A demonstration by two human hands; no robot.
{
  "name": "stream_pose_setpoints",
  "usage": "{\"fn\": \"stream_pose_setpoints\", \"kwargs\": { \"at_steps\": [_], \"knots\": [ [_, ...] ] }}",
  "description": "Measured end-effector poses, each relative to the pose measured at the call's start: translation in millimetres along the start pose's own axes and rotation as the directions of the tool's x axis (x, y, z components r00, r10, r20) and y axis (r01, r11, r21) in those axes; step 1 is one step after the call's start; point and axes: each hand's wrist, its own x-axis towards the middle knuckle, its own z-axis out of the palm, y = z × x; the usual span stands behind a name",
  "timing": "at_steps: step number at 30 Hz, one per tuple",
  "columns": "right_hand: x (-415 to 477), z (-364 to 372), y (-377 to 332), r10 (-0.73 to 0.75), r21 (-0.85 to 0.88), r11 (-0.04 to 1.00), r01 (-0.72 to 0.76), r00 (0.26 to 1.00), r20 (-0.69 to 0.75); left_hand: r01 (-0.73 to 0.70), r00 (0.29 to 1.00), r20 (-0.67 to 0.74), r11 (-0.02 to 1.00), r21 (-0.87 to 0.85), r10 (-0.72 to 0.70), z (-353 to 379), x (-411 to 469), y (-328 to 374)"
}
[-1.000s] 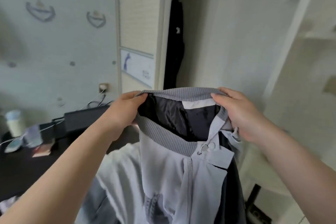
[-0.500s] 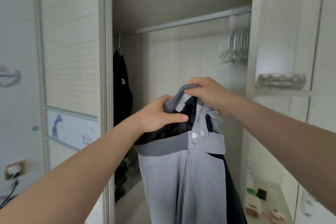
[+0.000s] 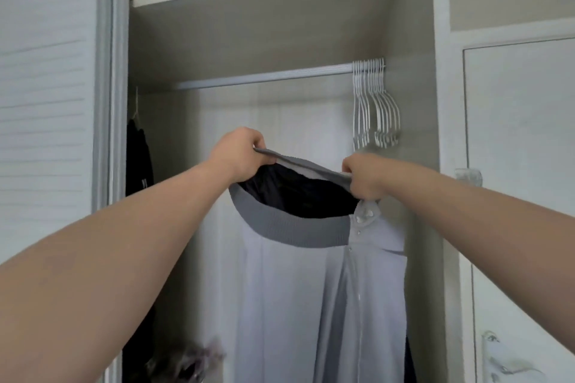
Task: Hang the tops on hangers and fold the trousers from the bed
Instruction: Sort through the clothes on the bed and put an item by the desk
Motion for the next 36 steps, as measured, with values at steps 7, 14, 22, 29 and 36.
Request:
{"fn": "stream_pose_setpoints", "kwargs": {
  "at_steps": [7,14,22,29,36],
  "knots": [
    [46.9,-14.6,-0.5,-0.011,0.269,0.960,0.080,0.969,-0.249,0.093,0.995,-0.035,0.996,-0.017,-0.093,2.3,56.1,-21.0],
    [78.4,-23.4,-32.3,-0.169,0.408,0.908,0.094,0.974,0.152,0.054,0.992,-0.100,0.974,-0.220,-0.077,14.9,102.2,-9.2],
    [142.4,6.5,-47.8,-0.017,0.834,0.539,0.119,0.991,-0.131,-0.038,0.999,0.003,0.899,-0.437,0.043,48.2,119.3,-21.1],
    [180.1,-10.7,-63.3,0.176,0.745,0.647,0.162,0.919,-0.352,0.115,0.961,0.245,0.991,0.070,-0.128,86.1,120.4,-77.7],
    [201.0,-17.4,-40.0,0.295,0.611,0.792,0.009,0.869,-0.396,0.438,0.829,0.303,0.883,0.167,-0.469,58.7,132.6,-109.1]
  ]
}}
